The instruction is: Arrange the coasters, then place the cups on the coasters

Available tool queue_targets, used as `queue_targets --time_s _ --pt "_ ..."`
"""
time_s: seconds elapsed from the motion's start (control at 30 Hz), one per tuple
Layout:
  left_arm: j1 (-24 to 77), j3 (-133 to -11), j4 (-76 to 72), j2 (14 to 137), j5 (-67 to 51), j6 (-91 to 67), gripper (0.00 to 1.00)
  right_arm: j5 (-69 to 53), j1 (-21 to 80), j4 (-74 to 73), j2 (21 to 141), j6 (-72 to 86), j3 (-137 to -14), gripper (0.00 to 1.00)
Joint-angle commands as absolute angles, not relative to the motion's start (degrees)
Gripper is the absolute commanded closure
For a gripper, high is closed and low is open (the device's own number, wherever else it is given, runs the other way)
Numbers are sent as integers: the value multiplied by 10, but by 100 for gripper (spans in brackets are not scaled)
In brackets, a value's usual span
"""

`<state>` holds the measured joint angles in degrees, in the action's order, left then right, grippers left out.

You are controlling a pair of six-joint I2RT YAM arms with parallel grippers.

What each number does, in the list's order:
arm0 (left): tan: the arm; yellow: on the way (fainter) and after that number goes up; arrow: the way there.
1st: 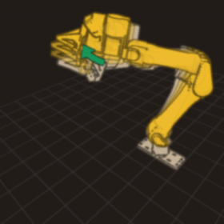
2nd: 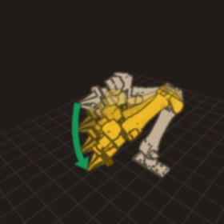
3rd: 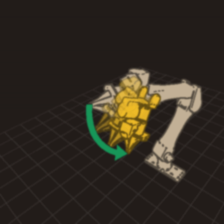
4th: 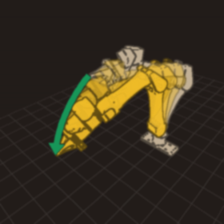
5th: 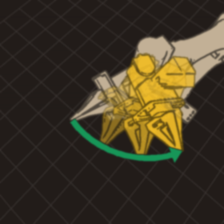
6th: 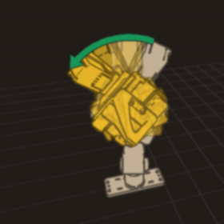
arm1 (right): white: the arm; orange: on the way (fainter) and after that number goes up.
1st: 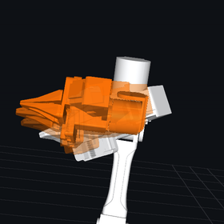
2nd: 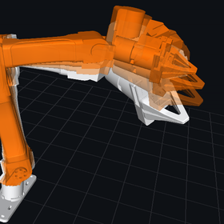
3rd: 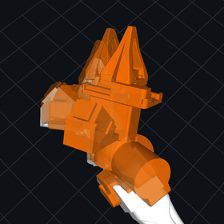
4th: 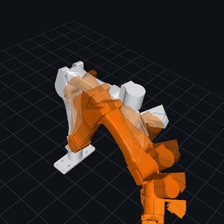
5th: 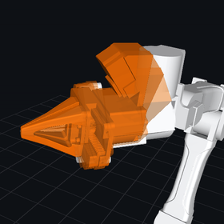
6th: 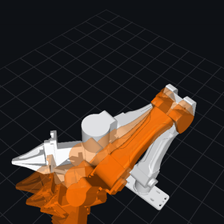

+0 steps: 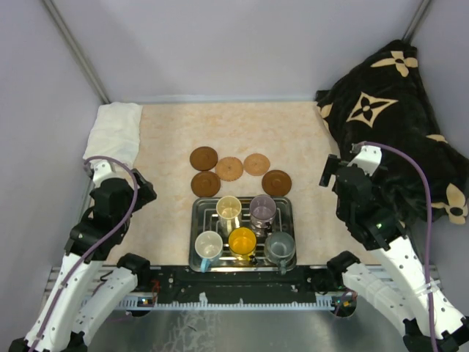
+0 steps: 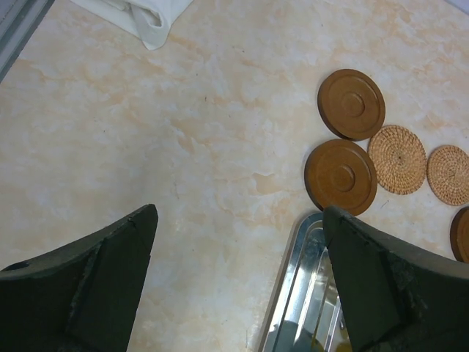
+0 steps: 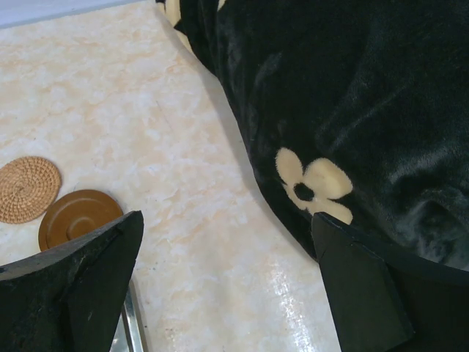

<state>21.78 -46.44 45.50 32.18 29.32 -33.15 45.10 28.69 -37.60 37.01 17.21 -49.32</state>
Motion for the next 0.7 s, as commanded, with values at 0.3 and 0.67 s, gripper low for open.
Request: queue_targets --time_s 0.3,0.67 --pt "220 -461 453 305 291 -326 0 455 285 -376 364 182 -519 1" --pt "220 -454 431 298 272 -313 0 368 285 -421 421 217 -537 1"
